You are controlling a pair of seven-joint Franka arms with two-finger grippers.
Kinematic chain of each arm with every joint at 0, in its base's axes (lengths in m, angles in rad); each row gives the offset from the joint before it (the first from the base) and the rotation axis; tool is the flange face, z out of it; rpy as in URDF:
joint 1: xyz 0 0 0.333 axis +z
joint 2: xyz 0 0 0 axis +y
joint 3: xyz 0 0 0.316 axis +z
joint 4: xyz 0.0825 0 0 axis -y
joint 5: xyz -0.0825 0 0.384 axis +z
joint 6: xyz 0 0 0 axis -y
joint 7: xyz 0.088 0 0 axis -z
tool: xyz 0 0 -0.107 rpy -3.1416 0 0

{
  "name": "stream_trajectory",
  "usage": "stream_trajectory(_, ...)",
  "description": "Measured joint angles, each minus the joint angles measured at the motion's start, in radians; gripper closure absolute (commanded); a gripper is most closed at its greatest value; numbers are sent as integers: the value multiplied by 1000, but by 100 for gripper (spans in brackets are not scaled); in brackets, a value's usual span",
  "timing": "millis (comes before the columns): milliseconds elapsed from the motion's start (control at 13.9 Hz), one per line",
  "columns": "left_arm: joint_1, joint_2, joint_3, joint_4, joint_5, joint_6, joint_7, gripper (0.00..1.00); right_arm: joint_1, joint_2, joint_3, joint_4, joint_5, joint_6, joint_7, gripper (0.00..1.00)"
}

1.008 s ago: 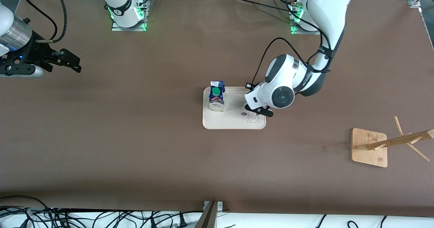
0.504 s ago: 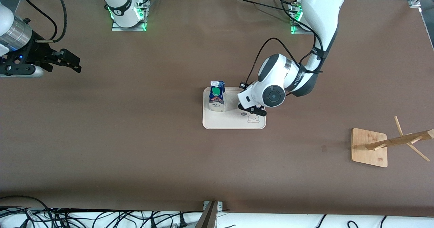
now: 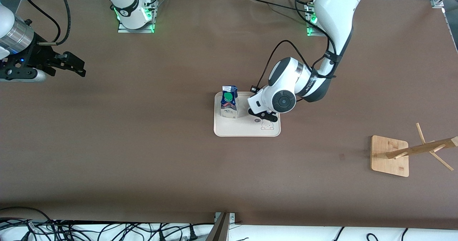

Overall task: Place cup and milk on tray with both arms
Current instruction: 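Lower the mug onto the tray and open the left gripper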

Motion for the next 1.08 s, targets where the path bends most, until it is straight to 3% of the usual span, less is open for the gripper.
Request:
stream_trajectory(288,-11,12,4,16,2,-4,0,99,0,0,0,0,0,0,0,0)
stream_trajectory(360,-11,14,4,20,3,-6,0,85,0,0,0,0,0,0,0,0)
stream_trajectory(504,-12,16,4,24,27,-6,1,66,0,0,0,0,0,0,0,0)
stream_trajectory(576,-13,25,5,23,53,10,4,47,0,0,0,0,0,0,0,0)
stream_trajectory(648,-14,44,5,23,67,36,10,14,0,0,0,0,0,0,0,0)
stream_trajectory(720,-15,66,5,23,77,65,19,0,0,0,0,0,0,0,0,0)
stream_trajectory(1080,-29,105,6,34,125,141,100,0,0,0,0,0,0,0,0,0)
